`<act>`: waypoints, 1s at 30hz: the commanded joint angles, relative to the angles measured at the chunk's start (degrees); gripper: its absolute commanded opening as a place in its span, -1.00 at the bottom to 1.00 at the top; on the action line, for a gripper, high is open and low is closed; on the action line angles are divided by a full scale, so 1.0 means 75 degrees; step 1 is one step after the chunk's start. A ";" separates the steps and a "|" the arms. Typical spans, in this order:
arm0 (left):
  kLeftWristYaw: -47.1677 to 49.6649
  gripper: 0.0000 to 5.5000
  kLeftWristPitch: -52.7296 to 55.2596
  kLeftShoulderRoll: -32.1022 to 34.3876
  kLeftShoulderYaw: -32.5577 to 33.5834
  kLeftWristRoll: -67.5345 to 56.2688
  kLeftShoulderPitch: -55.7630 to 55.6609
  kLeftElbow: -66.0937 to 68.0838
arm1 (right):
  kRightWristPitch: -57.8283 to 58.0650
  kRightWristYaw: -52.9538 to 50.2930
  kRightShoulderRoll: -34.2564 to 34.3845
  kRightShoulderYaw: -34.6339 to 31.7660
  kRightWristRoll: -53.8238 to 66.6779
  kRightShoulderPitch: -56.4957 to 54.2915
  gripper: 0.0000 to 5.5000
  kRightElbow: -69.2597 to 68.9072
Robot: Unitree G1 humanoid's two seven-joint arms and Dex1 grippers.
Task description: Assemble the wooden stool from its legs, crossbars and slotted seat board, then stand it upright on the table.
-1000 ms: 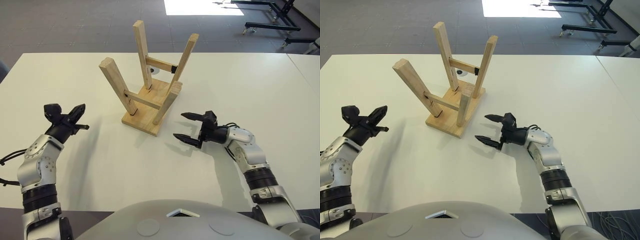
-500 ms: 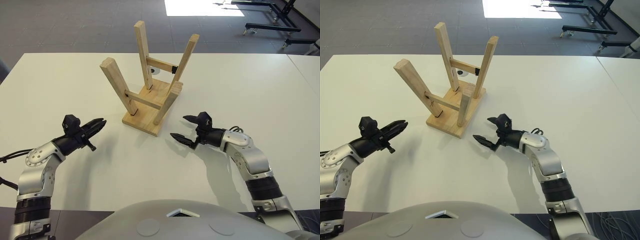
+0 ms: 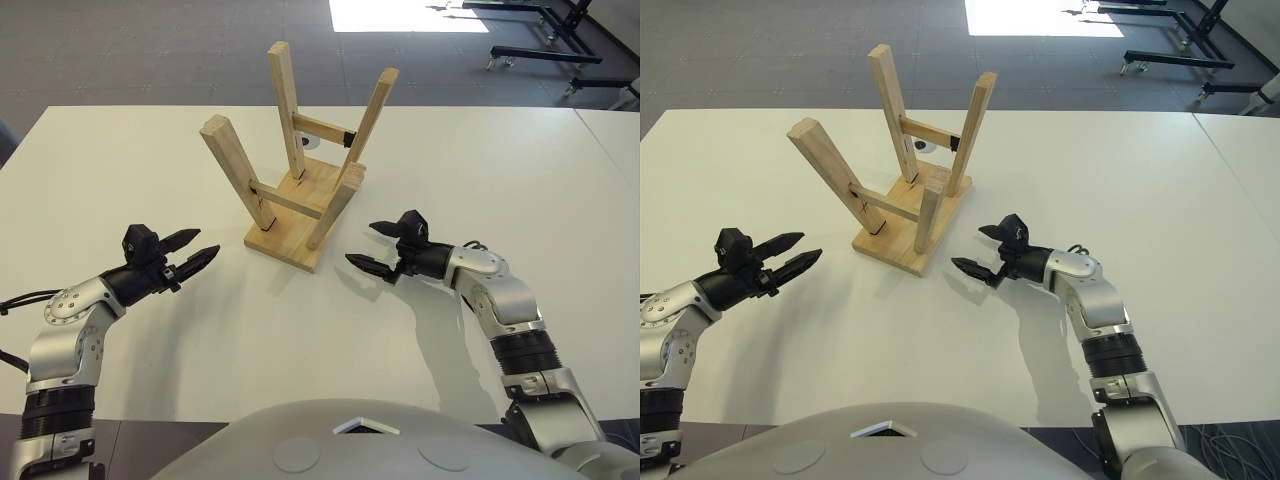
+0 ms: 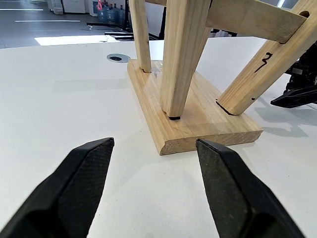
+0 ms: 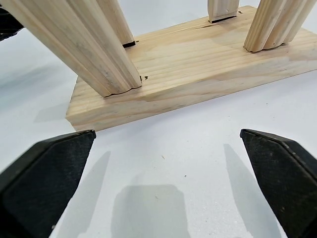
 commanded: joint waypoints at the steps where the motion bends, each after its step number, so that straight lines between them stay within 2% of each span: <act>1: 0.0222 0.32 0.0233 -0.0094 -0.0335 0.0071 -0.0216 -0.0428 | -0.0405 -0.0541 0.0123 -0.0262 -0.0314 -0.0701 0.96 0.0755; 5: 0.0694 0.51 0.0252 -0.0528 -0.0904 0.0272 -0.0187 -0.1000 | -0.1184 -0.1763 0.0342 -0.0644 -0.0868 -0.1741 0.96 0.2324; 8: 0.1437 0.67 0.0276 -0.0839 -0.1029 0.0583 0.0192 -0.1287 | -0.2319 -0.2870 0.0390 -0.0674 -0.1667 -0.2898 0.96 0.4236; 12: 0.2014 0.67 0.0389 -0.0971 -0.1213 0.0892 0.0871 -0.1909 | -0.3608 -0.4471 0.0698 -0.0441 -0.2640 -0.4220 0.96 0.6586; 17: 0.3066 0.67 0.1033 -0.1059 -0.1622 0.1555 0.1338 -0.2727 | -0.4559 -0.5623 0.1464 -0.0382 -0.3156 -0.4847 0.96 0.8590; 24: 0.3920 0.67 0.1823 -0.1011 -0.2657 0.2669 0.1598 -0.3417 | -0.4720 -0.6126 0.1669 -0.0708 -0.3206 -0.5021 0.96 0.9400; 27: 0.3788 0.67 0.2515 -0.1072 -0.2932 0.2287 0.1100 -0.4520 | -0.4799 -0.5951 0.1633 -0.0820 -0.3158 -0.4951 0.96 0.9347; 30: 0.3748 0.67 0.3863 -0.1440 -0.2253 0.0685 0.0480 -0.5608 | -0.4827 -0.5765 0.1588 -0.0898 -0.3132 -0.4862 0.96 0.9260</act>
